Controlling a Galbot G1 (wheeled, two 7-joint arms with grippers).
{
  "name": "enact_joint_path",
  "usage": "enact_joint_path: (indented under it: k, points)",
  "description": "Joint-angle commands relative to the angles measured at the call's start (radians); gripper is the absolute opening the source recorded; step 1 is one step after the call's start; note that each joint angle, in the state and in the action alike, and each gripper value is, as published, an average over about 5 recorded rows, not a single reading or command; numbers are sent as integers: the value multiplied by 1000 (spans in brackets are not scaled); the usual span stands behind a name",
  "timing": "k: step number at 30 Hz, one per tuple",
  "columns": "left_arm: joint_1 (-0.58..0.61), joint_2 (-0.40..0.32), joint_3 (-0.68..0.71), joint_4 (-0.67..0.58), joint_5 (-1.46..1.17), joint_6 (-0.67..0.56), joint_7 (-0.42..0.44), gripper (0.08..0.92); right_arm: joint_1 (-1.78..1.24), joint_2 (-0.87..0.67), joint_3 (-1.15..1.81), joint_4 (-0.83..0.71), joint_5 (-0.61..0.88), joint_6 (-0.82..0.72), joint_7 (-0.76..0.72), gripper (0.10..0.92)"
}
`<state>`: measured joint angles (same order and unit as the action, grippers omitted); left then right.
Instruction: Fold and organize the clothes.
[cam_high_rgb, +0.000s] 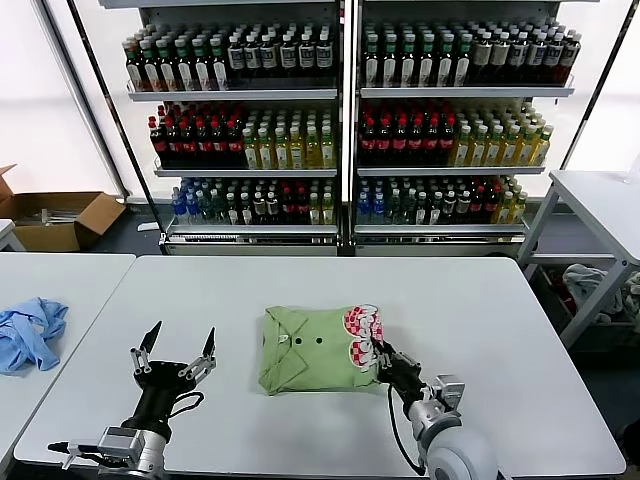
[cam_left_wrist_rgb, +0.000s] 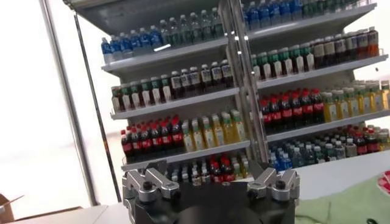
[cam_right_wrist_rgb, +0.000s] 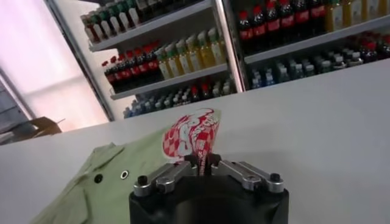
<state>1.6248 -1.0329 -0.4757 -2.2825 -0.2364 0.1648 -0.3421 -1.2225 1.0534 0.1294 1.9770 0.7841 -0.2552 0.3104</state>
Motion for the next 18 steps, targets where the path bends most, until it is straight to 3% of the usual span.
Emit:
enact_joint_path:
  k: [1,11,18]
  points:
    - [10,0,-2,1,2,-4,0,823,-93,-50,134,44,53,17,-20,273]
    - [8,-1,5,0,1,-8,-1,823,-158,-86,233,126,54,3,12,559]
    - [6,2,11,1,2,-8,-1,823,-176,-94,220,187,-47,36,-5,761]
